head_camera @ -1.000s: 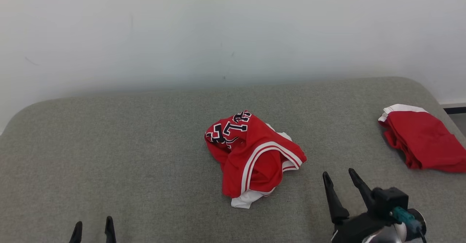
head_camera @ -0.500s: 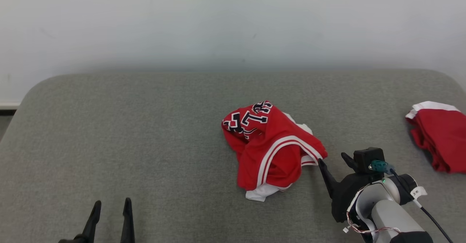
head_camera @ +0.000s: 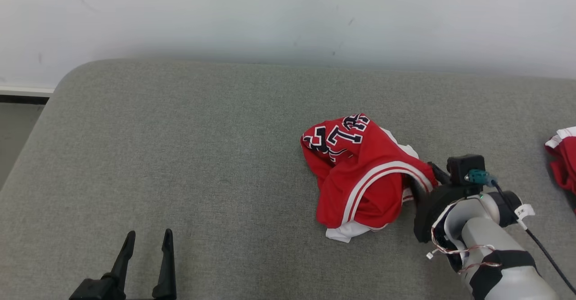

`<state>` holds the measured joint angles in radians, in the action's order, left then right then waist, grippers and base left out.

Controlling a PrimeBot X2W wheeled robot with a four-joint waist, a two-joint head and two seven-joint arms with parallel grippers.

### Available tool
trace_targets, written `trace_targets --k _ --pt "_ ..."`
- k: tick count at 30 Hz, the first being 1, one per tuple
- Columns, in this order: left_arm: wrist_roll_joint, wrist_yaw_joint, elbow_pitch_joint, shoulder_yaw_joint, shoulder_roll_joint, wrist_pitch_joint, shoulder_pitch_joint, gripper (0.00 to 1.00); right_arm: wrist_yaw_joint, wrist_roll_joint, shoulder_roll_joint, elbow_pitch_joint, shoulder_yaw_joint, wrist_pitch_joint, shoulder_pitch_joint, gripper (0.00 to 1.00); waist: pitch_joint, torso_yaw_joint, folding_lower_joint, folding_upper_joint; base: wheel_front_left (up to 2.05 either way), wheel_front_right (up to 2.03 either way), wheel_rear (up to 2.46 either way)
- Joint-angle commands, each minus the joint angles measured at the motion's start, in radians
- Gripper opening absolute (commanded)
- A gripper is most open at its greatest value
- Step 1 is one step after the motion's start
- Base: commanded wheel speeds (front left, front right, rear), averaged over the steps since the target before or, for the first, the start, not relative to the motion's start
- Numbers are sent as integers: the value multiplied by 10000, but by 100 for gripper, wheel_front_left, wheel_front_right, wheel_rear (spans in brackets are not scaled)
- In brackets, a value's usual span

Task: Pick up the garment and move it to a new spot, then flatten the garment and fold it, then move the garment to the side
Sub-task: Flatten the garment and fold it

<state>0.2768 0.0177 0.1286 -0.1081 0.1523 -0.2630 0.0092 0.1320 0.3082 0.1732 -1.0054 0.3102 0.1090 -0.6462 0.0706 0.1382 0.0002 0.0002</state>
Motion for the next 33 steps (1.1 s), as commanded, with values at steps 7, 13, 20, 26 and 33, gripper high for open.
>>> trace_targets --k 7,13,20,26,33 --pt "-48 21 180 70 -20 -18 121 100 -29 -351 -536 -574 -12 816 -1130 0 -427 -167 -2 -2 0 0 0" --pt "-22 67 119 130 -31 -19 223 100 -29 156 -982 182 866 855 -1803 0 -611 -343 -2 -2 0 0 0" --pt "8 129 -28 246 -46 -15 290 100 -30 2061 -1225 2171 2511 530 -3153 0 -542 -572 -2 -2 0 0 0" --pt "-41 98 -93 261 -67 -15 233 100 -30 4122 -1233 3893 3366 1060 -4580 0 -445 -634 -2 -2 0 0 0" --pt "-90 56 -105 297 -131 -15 176 100 -30 4346 -1210 3511 2518 1540 -5220 0 -361 -711 -2 -2 0 0 0"
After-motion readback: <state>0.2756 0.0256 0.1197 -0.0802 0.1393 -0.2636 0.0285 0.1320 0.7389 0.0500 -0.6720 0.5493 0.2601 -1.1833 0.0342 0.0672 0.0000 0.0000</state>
